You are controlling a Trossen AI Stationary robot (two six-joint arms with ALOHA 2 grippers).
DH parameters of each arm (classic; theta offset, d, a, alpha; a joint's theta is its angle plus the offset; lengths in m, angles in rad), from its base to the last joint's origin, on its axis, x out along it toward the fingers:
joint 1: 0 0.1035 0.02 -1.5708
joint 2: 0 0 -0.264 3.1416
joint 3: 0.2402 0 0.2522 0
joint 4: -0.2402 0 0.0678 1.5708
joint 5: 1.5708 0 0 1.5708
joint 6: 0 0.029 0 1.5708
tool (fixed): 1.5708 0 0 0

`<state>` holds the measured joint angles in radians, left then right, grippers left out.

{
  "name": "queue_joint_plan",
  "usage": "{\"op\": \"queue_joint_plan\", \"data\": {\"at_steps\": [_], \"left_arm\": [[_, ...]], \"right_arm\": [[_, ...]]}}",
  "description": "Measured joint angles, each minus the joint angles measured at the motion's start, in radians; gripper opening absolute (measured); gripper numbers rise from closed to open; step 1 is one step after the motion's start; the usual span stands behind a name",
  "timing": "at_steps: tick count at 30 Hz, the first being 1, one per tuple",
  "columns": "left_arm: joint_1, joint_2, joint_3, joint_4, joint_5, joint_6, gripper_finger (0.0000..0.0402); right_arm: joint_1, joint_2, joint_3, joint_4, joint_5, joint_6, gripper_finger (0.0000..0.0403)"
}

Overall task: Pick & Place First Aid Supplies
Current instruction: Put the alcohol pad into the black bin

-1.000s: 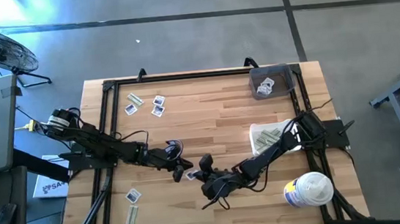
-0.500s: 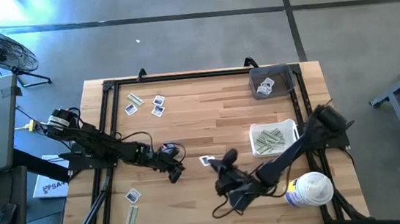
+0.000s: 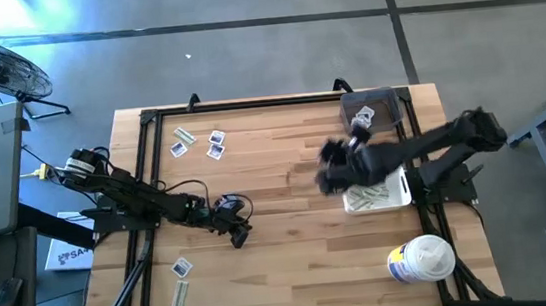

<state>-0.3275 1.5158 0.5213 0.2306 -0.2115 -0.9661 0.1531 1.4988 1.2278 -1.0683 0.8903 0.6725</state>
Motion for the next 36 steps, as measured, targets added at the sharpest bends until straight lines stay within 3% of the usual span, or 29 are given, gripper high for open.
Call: {"op": "queue_joint_plan", "data": {"at_steps": [3, 7, 13, 19, 27, 36], "left_arm": [[0.0, 0.0, 0.0, 0.003, 0.0, 0.0, 0.0117], [0.0, 0.0, 0.0, 0.004, 0.0, 0.0, 0.0117], [0.0, 0.0, 0.0, 0.006, -0.031, -0.006, 0.0117], [0.0, 0.0, 0.0, 0.006, -0.061, -0.006, 0.0117], [0.0, 0.0, 0.0, 0.006, -0.072, 0.0, 0.0117], [0.0, 0.001, 0.0, 0.006, -0.079, 0.0, 0.0117]], "right_arm": [[-0.114, -0.002, 0.0, -0.152, 0.001, 0.107, 0.0001], [-0.242, 0.001, -0.047, -0.165, 0.042, 0.11, 0.0], [-0.45, 0.003, -0.17, 0.01, -0.072, 0.014, 0.0], [-0.604, 0.003, -0.286, 0.248, -0.075, -0.146, 0.0], [-0.702, 0.004, -0.413, 0.408, -0.111, -0.265, 0.0], [-0.716, 0.004, -0.535, 0.592, -0.125, -0.345, 0.0014]]}}
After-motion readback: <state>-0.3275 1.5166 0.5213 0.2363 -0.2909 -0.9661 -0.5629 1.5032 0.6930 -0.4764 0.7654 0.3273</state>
